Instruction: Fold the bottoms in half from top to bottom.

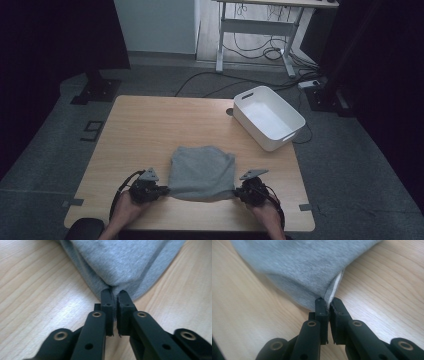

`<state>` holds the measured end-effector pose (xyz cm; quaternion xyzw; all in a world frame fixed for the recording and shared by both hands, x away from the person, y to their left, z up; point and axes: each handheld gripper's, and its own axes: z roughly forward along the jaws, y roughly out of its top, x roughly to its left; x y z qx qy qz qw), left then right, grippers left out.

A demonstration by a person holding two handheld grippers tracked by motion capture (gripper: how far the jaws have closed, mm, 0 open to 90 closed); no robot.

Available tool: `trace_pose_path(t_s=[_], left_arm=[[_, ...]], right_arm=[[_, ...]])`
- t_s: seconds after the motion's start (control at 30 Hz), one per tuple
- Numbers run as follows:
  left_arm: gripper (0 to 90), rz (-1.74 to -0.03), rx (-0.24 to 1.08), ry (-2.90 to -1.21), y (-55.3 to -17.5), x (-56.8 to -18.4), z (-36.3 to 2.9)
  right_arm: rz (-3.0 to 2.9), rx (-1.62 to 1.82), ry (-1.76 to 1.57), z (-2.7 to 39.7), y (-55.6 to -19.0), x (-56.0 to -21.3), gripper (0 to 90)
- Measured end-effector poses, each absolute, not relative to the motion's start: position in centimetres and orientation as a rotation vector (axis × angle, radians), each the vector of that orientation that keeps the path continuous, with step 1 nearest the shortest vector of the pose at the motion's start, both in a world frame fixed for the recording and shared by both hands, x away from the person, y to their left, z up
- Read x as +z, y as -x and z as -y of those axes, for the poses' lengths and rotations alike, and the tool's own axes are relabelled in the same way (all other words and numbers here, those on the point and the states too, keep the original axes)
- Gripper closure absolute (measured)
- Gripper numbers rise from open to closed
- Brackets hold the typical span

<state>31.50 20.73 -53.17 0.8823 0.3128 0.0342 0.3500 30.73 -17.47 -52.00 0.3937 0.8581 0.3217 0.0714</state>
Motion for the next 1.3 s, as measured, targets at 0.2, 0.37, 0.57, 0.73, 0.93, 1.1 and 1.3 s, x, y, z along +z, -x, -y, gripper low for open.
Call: trace_pose_path(t_s=[0.2, 0.37, 0.57, 0.73, 0.93, 1.1, 1.3], left_arm=[[38.2, -0.817, 0.147, -2.236, -32.3, -51.1, -20.5], [32.9, -0.893, 0.159, -2.215, -34.3, -51.5, -19.8], [59.4, -0.887, 0.095, -2.255, -34.9, -53.4, -19.6], [74.7, -0.842, 0.083, -2.298, -33.2, -53.2, -19.5], [53.9, -0.819, 0.104, -2.287, -31.5, -52.6, -20.4], [25.4, -0.857, 0.181, -2.202, -32.0, -51.5, -23.0], [13.7, -0.932, 0.295, -2.238, -32.8, -52.6, -24.7]], right_arm=[[-2.541, 1.052, -1.168, 17.8, -31.1, -50.2, 50.1], [-2.462, 1.109, -1.203, 17.6, -32.1, -49.7, 37.6], [-2.563, 1.115, -1.211, 16.5, -33.1, -52.0, 72.1], [-2.590, 1.103, -1.154, 15.9, -31.8, -52.0, 78.5], [-2.596, 1.091, -1.118, 16.1, -29.8, -51.6, 62.7], [-2.461, 1.106, -1.198, 18.7, -30.0, -50.4, 39.1], [-2.339, 1.049, -1.287, 21.6, -31.1, -51.2, 18.6]])
